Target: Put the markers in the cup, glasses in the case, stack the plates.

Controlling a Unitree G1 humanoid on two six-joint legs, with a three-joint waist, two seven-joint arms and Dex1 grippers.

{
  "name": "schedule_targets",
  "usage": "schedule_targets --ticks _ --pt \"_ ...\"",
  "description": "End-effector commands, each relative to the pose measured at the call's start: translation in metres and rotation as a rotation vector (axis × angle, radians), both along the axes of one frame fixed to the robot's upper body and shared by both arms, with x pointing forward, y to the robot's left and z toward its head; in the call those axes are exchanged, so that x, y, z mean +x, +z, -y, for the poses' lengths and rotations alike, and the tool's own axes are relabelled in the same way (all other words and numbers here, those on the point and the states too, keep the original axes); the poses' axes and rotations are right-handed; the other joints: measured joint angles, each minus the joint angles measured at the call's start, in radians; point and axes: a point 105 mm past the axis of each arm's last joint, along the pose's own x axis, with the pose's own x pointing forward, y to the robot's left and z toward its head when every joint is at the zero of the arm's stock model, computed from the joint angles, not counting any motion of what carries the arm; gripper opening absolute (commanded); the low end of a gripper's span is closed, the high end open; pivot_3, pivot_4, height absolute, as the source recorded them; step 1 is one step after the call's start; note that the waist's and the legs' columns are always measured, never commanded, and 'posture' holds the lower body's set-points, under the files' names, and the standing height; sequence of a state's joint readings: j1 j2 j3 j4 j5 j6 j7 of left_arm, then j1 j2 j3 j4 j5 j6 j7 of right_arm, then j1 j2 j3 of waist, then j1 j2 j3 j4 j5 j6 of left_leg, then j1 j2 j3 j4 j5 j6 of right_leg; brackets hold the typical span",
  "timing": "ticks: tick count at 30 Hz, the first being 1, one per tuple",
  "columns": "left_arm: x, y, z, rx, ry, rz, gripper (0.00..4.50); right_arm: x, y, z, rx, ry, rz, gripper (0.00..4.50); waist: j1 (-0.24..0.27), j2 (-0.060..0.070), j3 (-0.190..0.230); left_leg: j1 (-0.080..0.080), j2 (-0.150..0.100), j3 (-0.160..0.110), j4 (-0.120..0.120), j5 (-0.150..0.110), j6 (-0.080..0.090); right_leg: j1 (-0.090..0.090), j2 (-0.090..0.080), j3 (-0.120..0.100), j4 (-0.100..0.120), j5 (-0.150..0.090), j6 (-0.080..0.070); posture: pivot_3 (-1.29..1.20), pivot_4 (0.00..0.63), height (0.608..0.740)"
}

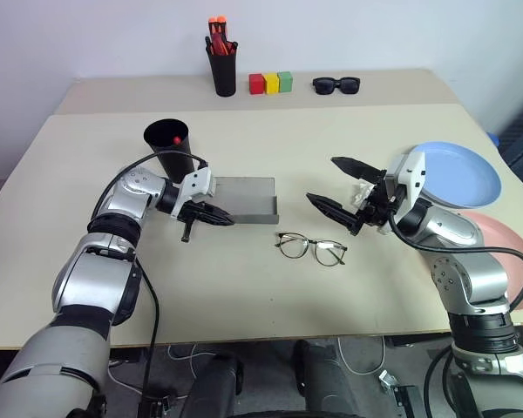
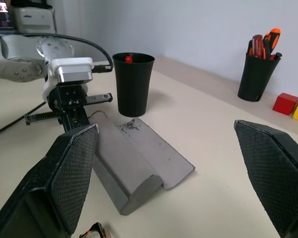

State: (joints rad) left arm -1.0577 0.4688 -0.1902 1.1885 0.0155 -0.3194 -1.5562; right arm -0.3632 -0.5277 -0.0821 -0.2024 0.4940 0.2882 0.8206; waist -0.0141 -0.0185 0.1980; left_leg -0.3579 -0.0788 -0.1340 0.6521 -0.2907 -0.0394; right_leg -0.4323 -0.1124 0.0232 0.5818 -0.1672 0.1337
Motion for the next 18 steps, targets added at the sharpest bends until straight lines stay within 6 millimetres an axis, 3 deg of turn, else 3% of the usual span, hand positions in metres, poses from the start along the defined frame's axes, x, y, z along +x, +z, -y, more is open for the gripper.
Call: schedule_targets --ticks 1,7,13,18 --pt "0.002 0.012 -0.001 0.011 -0.039 0.079 1.33 -0.004 0.014 -0.002 0.004 0.015 0.055 4.5 0.0 0.0 0.0 0.0 0.0 0.0 0.0 0.0 0.0 0.0 0.0 0.0 0.0 0.0 0.0 0.0 0.15 0.74" --pt "0.002 0.026 -0.002 -0.028 -0.068 0.152 4.3 -0.005 0.012 -0.004 -0.004 0.027 0.047 4.5 0.0 0.0 0.0 0.0 0.0 0.0 0.0 0.0 0.0 0.0 0.0 0.0 0.0 0.0 0.0 0.0 0.15 0.74" --pt "-0.002 0.049 -0.009 -0.154 -0.032 0.113 4.41 -0.012 -0.006 -0.007 -0.157 0.069 0.028 4.5 -0.004 0.0 0.0 0.0 0.0 0.0 0.0 0.0 0.0 0.0 0.0 0.0 0.001 0.0 0.0 0.0 0.15 0.74" --pt "-0.028 0.047 -0.034 -0.378 0.059 -0.017 4.41 -0.017 -0.032 -0.012 -0.321 0.086 -0.016 4.5 -0.02 0.003 -0.002 0.002 0.001 0.001 -0.001 -0.001 0.002 0.0 0.0 0.001 0.002 0.0 0.0 0.0 0.15 0.74"
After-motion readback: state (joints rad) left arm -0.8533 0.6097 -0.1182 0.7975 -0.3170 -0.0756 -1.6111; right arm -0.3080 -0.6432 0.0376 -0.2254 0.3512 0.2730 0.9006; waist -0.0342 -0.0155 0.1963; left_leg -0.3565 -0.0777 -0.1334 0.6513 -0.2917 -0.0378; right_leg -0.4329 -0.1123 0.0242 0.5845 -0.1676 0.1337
